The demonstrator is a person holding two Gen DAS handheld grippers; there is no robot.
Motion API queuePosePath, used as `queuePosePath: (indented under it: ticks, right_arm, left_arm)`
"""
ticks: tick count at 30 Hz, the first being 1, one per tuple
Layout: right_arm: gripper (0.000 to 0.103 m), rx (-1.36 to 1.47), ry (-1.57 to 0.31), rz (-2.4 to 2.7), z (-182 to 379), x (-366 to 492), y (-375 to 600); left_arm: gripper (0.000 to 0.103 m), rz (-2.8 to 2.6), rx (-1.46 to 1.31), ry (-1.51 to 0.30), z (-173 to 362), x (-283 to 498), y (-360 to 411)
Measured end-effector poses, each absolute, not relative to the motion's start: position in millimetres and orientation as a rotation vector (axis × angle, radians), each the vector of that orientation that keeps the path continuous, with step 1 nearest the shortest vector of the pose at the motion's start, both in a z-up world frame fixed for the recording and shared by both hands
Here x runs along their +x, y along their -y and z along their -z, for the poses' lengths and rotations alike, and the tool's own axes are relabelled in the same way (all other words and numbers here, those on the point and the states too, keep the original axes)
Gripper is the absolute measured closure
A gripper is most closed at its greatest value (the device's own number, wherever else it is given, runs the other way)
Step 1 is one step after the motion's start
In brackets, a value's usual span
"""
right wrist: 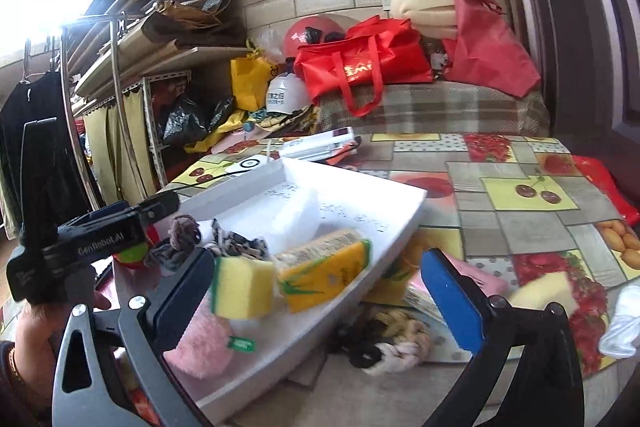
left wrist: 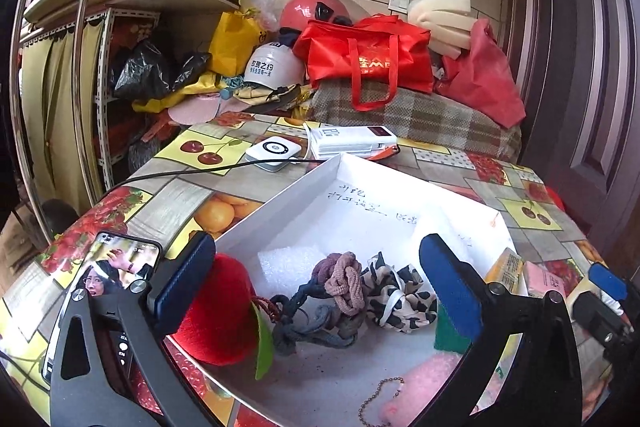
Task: Organize soft objects
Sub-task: 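Grasp the yellow foam block with the left tool while the right tool grasps the braided rope knot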
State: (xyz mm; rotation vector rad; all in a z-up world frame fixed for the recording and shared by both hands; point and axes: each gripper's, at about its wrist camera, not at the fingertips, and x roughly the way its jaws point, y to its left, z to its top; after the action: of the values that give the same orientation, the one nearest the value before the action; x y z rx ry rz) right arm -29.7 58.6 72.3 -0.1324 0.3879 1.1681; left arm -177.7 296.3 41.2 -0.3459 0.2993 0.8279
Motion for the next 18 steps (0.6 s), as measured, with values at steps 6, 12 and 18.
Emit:
queuePosePath:
  ticks: [6,12,18]
  right_arm:
    - [0.000,-0.088,-0.443,-1.079,-69.6,5.8,-15.5]
    - [0.000,-0.099,-0.465,-1.023,-69.2,30.9,13.7]
    - [0.004,-0.348,-0.440,-1.146,-62.2,-4.2,-14.2]
  left_arm:
    - [0.000,-0.813,-0.331,-0.311,-42.1,-176.9,-291.8]
    - [0.000,-0.796,-0.319,-0.314,-42.9,-172.4,-286.3]
    - [0.000,-0.794,-0.332,-0.309,-42.1,-173.0,-288.2]
